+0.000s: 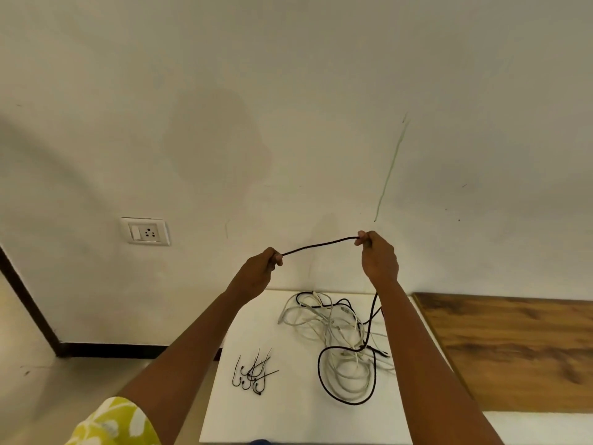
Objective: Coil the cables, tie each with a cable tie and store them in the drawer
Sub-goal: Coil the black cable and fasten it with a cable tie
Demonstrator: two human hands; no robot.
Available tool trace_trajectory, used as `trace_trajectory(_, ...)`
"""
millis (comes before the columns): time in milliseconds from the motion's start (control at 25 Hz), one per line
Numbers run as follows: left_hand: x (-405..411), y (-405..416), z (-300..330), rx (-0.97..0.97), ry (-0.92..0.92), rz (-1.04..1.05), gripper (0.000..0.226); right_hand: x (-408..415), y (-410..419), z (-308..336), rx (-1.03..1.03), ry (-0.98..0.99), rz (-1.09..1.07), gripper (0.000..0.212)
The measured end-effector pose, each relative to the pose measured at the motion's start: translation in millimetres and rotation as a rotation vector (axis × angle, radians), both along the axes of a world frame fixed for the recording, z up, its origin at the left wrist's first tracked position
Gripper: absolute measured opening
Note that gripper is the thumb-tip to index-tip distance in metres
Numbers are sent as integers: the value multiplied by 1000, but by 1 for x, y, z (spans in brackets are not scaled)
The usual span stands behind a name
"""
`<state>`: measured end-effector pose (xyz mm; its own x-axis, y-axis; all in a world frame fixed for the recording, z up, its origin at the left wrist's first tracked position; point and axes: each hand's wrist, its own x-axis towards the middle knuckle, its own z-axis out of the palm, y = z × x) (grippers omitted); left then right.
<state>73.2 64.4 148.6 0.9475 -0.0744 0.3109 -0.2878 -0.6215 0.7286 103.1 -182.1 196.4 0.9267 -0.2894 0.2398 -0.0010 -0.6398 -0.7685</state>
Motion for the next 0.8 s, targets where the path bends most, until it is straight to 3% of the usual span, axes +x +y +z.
trace_trajectory(120, -2, -4, 7, -228, 83, 8, 27, -1, -2, -3, -1, 163, 174, 32)
trace_trajectory(280, -3, -18, 30, -573, 301, -71, 30, -14, 24, 2, 316, 239, 442, 38)
trace_trajectory(400, -3, -29, 43, -716, 419, -82, 29, -22, 47, 7, 400, 233, 598, 34)
trace_trajectory(520, -5, -27, 46, -996, 645, -164, 26, -22, 58, 7, 488, 141, 552, 34)
trace_trajectory(640, -11, -20, 48, -1329, 981, -434, 20, -20, 62, 2, 496, 75, 461, 31)
trace_trajectory(800, -17, -18, 56, -1441, 1114, -577, 21, -20, 66, -4, 393, -7, 410, 25)
